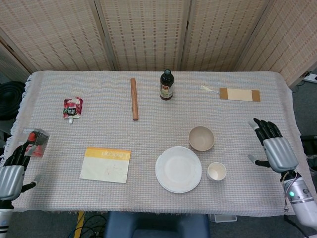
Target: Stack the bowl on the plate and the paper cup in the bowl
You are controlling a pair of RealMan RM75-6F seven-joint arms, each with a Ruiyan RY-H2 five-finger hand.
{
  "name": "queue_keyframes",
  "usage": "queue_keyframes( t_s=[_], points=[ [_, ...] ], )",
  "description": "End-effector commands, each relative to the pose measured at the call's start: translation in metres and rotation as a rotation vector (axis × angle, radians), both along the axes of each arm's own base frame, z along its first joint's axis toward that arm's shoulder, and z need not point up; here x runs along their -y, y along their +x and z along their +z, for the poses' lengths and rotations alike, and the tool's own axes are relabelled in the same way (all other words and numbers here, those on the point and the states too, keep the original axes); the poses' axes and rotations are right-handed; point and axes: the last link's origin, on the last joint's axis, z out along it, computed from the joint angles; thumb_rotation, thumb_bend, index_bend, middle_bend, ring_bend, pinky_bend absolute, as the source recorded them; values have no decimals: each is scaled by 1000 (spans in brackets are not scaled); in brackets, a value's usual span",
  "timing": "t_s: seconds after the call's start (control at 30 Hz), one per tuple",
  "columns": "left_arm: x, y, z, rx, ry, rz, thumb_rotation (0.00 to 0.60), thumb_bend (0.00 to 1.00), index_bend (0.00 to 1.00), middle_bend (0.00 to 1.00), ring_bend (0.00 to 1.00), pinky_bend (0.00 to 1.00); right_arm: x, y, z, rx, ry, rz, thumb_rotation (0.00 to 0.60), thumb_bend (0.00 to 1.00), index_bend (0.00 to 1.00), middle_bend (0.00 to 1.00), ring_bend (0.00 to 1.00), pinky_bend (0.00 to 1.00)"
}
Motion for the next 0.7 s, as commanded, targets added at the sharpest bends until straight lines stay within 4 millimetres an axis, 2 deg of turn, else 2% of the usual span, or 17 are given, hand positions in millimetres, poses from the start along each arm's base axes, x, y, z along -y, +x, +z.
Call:
queue_keyframes(
  t_s=[0.03,0.1,0.33,0.53,0.7],
  points=[
    [0,-1,4,16,8,6,600,314,98,0,11,241,39,34,8,8,76,2,600,161,0,0,0,0],
    [0,-2,5,14,14,8,600,314,97,0,11,241,50,44,5,-27,107,-7,600,126,0,0,0,0],
    [4,-1,11,31,25,3,600,314,98,0,12,241,72,67,-17,-32,190,-43,600,96,0,0,0,0],
    [9,2,14,44,28,-14,600,314,98,0,11,241,93,74,-43,-8,251,-99,600,10,0,0,0,0],
    [13,3,20,50,48,-19,600,314,97,0,11,241,102,82,-65,8,291,-111,600,0,0,0,0,0]
  ],
)
